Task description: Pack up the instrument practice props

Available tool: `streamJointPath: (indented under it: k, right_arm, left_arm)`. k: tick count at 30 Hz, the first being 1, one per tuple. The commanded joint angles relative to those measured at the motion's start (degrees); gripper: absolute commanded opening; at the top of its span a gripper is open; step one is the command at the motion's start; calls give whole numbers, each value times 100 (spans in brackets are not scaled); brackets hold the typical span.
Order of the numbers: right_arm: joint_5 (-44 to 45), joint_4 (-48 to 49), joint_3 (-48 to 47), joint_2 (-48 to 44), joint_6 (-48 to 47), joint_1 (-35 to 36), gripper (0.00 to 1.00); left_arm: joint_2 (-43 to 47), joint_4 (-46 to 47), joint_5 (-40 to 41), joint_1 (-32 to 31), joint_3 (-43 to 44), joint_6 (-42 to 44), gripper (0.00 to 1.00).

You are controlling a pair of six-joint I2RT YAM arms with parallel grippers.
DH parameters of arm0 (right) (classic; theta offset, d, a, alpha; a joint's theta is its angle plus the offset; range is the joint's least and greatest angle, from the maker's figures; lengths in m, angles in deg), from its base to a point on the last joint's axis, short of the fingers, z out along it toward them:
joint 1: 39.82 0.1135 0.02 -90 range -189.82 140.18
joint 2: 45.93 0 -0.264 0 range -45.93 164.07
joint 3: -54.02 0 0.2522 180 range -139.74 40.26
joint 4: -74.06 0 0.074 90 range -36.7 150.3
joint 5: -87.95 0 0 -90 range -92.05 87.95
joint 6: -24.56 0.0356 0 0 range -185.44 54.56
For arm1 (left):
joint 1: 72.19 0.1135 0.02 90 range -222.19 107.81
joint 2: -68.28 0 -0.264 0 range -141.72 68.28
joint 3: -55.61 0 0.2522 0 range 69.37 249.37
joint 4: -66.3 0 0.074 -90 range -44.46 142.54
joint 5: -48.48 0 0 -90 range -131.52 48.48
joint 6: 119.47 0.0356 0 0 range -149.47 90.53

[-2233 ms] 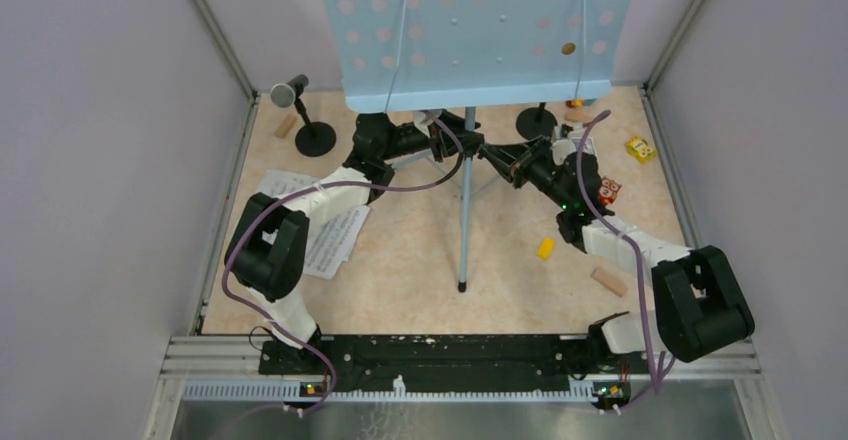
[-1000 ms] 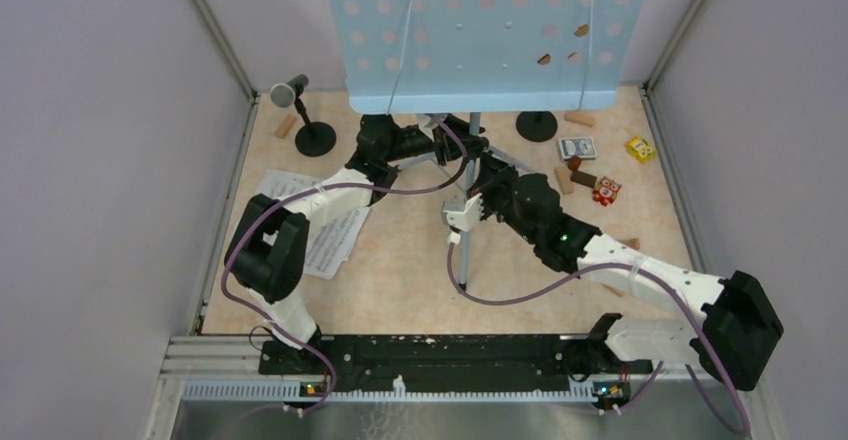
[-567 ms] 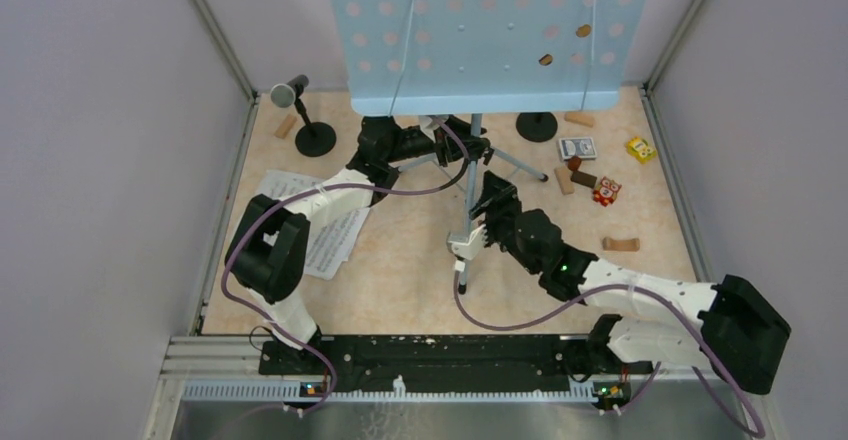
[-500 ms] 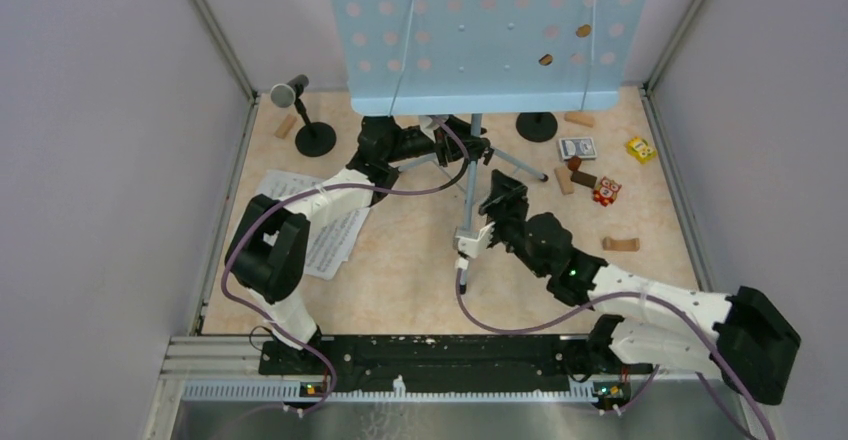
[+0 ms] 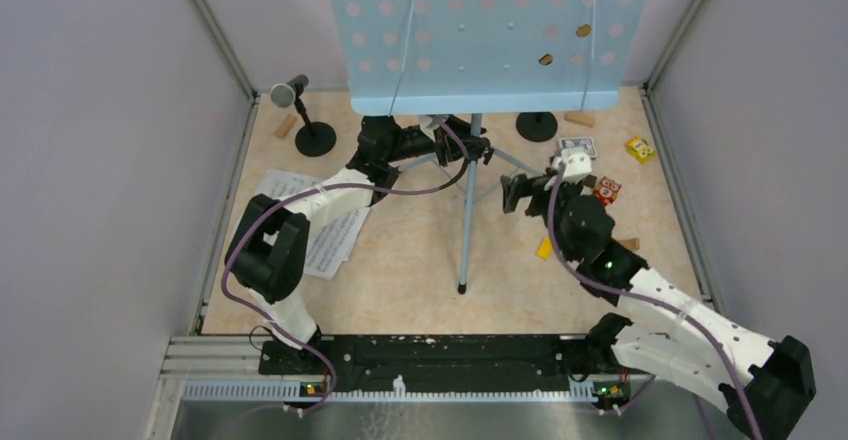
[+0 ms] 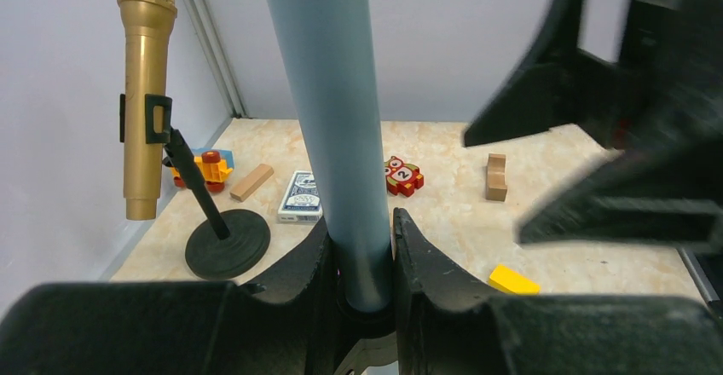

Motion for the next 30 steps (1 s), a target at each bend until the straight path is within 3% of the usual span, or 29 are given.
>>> streamJointPath:
  k: [1, 5, 10, 24, 30]
  right_arm:
    - [-2093, -1548, -1099, 404, 3064, -1544, 98]
    - [-4661, -850, -1218, 826, 4251, -2676, 92]
    - [-6021, 159, -1371, 1537, 5359, -3034, 82]
    - [-6131, 987, -1392, 2274, 5571, -3043, 54]
    - [-6168, 1340, -1519, 2582, 5556, -3041, 26]
  left_arm:
    - [-155, -459, -291, -26, -67, 822, 0]
    - [-133, -486, -276, -44, -68, 851, 0]
    - [-132, -503, -292, -61, -62, 866, 0]
    - [-125, -609, -274, -98, -54, 981, 0]
    - [-135, -608, -280, -99, -30, 922, 0]
